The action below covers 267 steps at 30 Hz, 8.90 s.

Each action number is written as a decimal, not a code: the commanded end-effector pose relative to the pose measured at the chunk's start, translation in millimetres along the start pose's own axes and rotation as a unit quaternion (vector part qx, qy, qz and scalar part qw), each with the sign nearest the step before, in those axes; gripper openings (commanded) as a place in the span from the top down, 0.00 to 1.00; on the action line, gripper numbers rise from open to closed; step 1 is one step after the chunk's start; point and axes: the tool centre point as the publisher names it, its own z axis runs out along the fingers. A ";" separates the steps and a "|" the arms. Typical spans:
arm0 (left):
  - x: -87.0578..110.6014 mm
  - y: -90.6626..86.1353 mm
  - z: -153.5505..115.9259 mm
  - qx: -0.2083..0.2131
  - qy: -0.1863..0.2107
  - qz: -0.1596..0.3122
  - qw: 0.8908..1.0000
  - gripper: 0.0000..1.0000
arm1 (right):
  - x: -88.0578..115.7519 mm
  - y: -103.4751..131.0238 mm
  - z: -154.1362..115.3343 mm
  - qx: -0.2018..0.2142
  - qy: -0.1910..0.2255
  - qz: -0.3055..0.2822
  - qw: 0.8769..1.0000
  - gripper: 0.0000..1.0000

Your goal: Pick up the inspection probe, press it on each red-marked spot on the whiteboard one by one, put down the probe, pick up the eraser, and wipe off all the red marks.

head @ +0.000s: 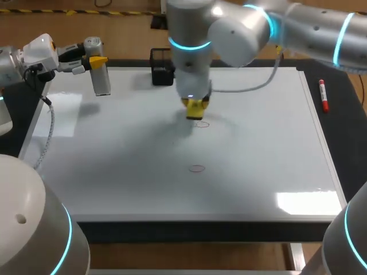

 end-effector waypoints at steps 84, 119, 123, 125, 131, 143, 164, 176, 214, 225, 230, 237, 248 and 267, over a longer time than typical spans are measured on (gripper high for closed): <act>149.2 19.7 191.8 0.036 0.089 -0.037 0.995 1.00 | 197.2 -88.9 23.1 -0.034 0.037 0.182 0.982 1.00; 173.4 64.2 257.1 0.023 0.128 -0.055 0.990 1.00 | 197.2 -88.9 23.1 -0.034 0.037 0.182 0.982 1.00; 174.0 68.5 258.5 0.019 0.130 -0.056 0.990 1.00 | 197.2 -88.9 23.1 -0.034 0.037 0.182 0.982 1.00; 173.9 69.9 258.4 0.016 0.131 -0.057 0.990 1.00 | 197.2 -88.9 23.1 -0.034 0.037 0.182 0.982 1.00; 174.0 72.9 257.7 0.012 0.133 -0.057 0.989 1.00 | 197.2 -88.9 23.1 -0.034 0.037 0.182 0.982 1.00; 174.9 79.0 255.1 0.011 0.140 -0.055 0.989 1.00 | 197.2 -88.9 23.1 -0.034 0.037 0.182 0.982 1.00; 178.4 83.3 251.7 -0.042 0.154 -0.037 0.987 1.00 | 197.2 -88.9 23.1 -0.034 0.037 0.182 0.982 1.00; 178.6 84.2 250.5 -0.045 0.155 -0.036 0.986 1.00 | 197.2 -88.9 23.1 -0.034 0.037 0.182 0.982 1.00; 111.9 17.2 97.3 0.004 0.049 -0.017 0.999 1.00 | 197.2 -88.9 23.1 -0.034 0.037 0.182 0.982 1.00; 82.0 3.5 31.2 0.001 0.003 0.001 1.000 1.00 | 197.2 -88.9 23.1 -0.034 0.037 0.182 0.982 1.00; 73.0 -0.8 12.1 0.000 -0.008 0.006 1.000 1.00 | 197.2 -88.9 23.1 -0.034 0.037 0.182 0.982 1.00; 70.4 -3.1 2.8 0.001 -0.010 0.008 1.000 1.00 | 197.2 -88.9 23.1 -0.034 0.037 0.182 0.982 1.00; 70.4 -3.1 2.8 0.001 -0.010 0.008 1.000 1.00 | 161.9 -72.8 17.5 -0.022 0.037 0.140 0.989 1.00; 70.4 -3.1 2.8 0.001 -0.010 0.008 1.000 1.00 | 51.6 -2.2 6.4 -0.016 0.016 0.007 1.000 1.00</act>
